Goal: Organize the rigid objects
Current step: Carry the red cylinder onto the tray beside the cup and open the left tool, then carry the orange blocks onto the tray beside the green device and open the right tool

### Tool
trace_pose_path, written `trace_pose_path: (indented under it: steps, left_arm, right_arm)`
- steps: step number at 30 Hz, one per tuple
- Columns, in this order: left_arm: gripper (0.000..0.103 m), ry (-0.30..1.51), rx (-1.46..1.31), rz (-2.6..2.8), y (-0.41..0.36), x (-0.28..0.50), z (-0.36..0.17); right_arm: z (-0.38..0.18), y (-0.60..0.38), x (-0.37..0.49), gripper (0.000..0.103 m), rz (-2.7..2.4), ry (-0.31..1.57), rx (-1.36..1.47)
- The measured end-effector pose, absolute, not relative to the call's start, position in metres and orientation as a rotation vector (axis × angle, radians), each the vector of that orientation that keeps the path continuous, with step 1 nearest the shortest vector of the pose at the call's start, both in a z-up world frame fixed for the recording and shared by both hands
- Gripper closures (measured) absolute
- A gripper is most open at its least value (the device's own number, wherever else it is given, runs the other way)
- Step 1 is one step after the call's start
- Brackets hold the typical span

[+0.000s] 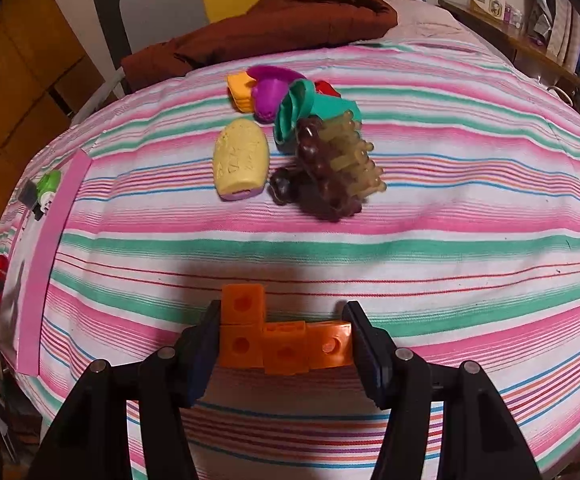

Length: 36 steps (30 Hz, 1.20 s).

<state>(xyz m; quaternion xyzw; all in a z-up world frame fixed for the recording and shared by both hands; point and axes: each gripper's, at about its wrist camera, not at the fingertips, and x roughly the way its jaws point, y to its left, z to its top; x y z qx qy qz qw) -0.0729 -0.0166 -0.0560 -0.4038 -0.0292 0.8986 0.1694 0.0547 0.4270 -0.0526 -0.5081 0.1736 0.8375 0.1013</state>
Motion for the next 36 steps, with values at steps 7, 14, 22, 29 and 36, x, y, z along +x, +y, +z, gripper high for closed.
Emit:
trace_pose_path:
  steps: [7, 14, 22, 29, 36]
  left_arm:
    - [0.078, -0.139, -1.224, 2.550, -0.020, -0.104, -0.063]
    - [0.078, -0.051, -1.239, 2.545, 0.001, -0.130, -0.062]
    - [0.078, 0.031, -1.318, 2.565, 0.015, -0.161, -0.068]
    - [0.050, -0.051, -1.241, 2.598, 0.002, -0.144, -0.060]
    - [0.024, -0.124, -1.125, 2.630, -0.009, -0.091, -0.050]
  right_arm:
    - [-0.044, 0.421, 0.053, 0.043, 2.553, 0.503, -1.460]
    - [-0.043, 0.420, 0.053, 0.043, 2.563, 0.491, -1.458]
    - [-0.044, 0.418, 0.053, 0.043, 2.558, 0.476, -1.460]
    - [-0.044, 0.415, 0.051, 0.043, 2.570, 0.453, -1.464]
    - [-0.040, 0.401, 0.047, 0.043, 2.600, 0.429, -1.463]
